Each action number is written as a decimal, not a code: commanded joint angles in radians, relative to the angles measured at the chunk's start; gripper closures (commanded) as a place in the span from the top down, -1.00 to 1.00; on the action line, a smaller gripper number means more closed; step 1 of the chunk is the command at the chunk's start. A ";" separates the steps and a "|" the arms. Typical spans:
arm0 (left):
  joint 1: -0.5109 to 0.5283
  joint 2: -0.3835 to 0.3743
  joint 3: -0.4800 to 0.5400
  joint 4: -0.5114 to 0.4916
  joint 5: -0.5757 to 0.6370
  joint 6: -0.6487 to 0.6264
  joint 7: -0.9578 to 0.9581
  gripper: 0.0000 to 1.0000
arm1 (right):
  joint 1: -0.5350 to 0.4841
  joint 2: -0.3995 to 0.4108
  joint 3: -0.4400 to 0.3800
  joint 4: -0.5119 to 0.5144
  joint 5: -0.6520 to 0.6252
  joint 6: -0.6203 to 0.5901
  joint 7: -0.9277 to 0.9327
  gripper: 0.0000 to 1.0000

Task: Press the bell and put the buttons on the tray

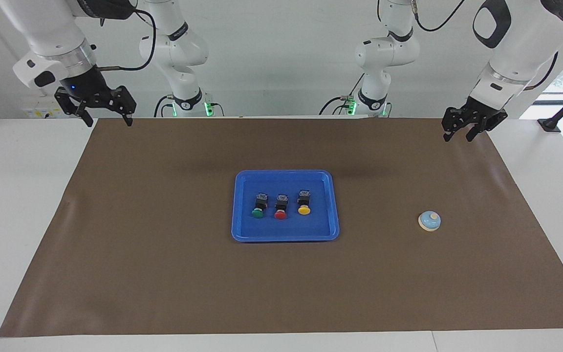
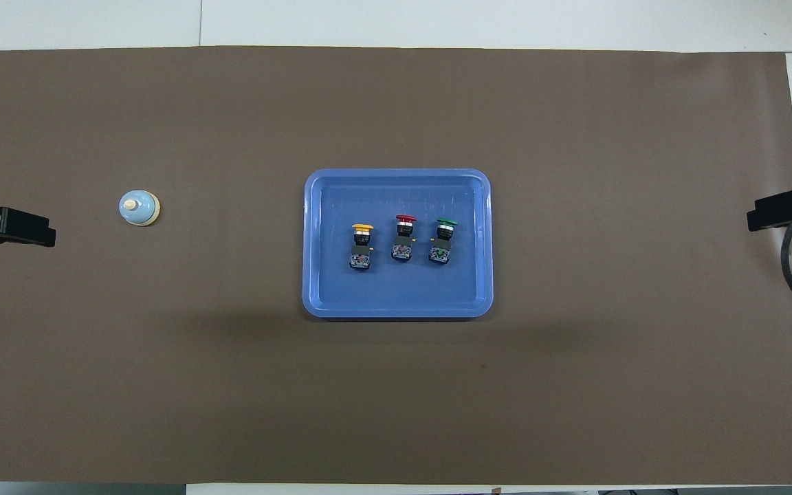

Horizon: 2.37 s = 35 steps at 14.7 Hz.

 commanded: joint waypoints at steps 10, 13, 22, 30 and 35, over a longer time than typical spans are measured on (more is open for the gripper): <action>-0.011 0.197 0.002 -0.059 0.004 0.289 -0.040 -1.00 | -0.022 -0.030 0.017 -0.024 0.018 -0.006 -0.015 1.00; -0.010 0.258 0.002 -0.062 0.004 0.380 -0.038 -1.00 | -0.020 -0.030 0.017 -0.024 0.018 -0.006 -0.015 1.00; 0.019 0.338 0.005 -0.119 0.021 0.555 -0.011 -1.00 | -0.020 -0.030 0.017 -0.024 0.018 -0.006 -0.015 1.00; 0.021 0.383 0.005 -0.127 0.024 0.616 -0.009 -1.00 | -0.020 -0.030 0.017 -0.024 0.018 -0.006 -0.015 1.00; 0.021 0.400 0.005 -0.139 0.024 0.636 -0.009 -1.00 | -0.020 -0.030 0.017 -0.024 0.018 -0.007 -0.015 1.00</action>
